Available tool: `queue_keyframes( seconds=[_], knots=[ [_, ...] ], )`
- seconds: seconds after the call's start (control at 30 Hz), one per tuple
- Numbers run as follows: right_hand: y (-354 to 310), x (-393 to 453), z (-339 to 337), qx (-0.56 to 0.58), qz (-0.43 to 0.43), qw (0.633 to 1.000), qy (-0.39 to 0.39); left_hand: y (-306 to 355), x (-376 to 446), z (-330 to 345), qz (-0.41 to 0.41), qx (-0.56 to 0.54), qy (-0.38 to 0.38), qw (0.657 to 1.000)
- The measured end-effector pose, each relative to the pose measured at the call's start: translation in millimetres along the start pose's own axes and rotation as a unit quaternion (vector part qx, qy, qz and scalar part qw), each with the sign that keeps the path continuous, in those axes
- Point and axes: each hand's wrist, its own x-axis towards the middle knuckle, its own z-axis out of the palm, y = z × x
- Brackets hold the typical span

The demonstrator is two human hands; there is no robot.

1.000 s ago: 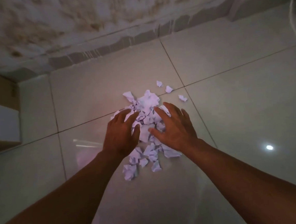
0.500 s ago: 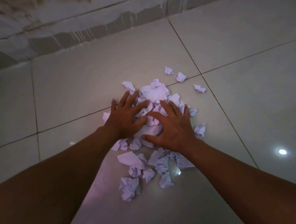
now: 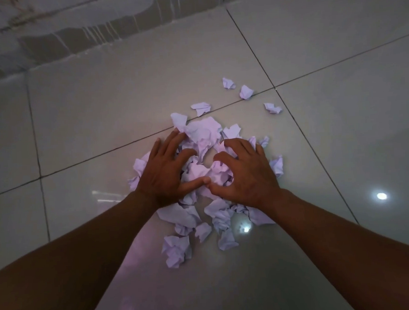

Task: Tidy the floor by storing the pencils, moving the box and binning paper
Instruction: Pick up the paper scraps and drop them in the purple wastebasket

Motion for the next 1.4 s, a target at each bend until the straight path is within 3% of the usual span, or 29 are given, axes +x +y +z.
queue_keyframes(
  seconds=[0.17, 0.3, 0.5, 0.7, 0.9, 1.2, 1.4],
  knots=[
    [5, -2, -4, 0.01, -0.019, 1.0, -0.003, 3, 9, 2, 0.026, 0.014, 0.031, 0.999],
    [4, -8, -3, -0.021, 0.013, 1.0, -0.012, 5, 9, 8, 0.011, 0.006, 0.074, 0.997],
    [8, -10, 1, -0.036, 0.032, 0.998, -0.04, 11, 15, 7, -0.013, 0.028, 0.059, 0.998],
    [7, -10, 2, -0.045, 0.005, 0.999, -0.001, 10, 18, 10, -0.03, 0.033, 0.057, 0.997],
    [11, -4, 8, 0.01, -0.041, 0.998, 0.054, 9, 32, 14, 0.022, 0.029, 0.064, 0.997],
    [6, -1, 9, -0.041, -0.028, 0.997, 0.063, 17, 37, 15, 0.036, 0.044, 0.098, 0.994],
    [5, 4, 1, -0.014, 0.02, 0.997, 0.068, 12, 36, 13, 0.025, 0.035, 0.112, 0.993]
  ],
)
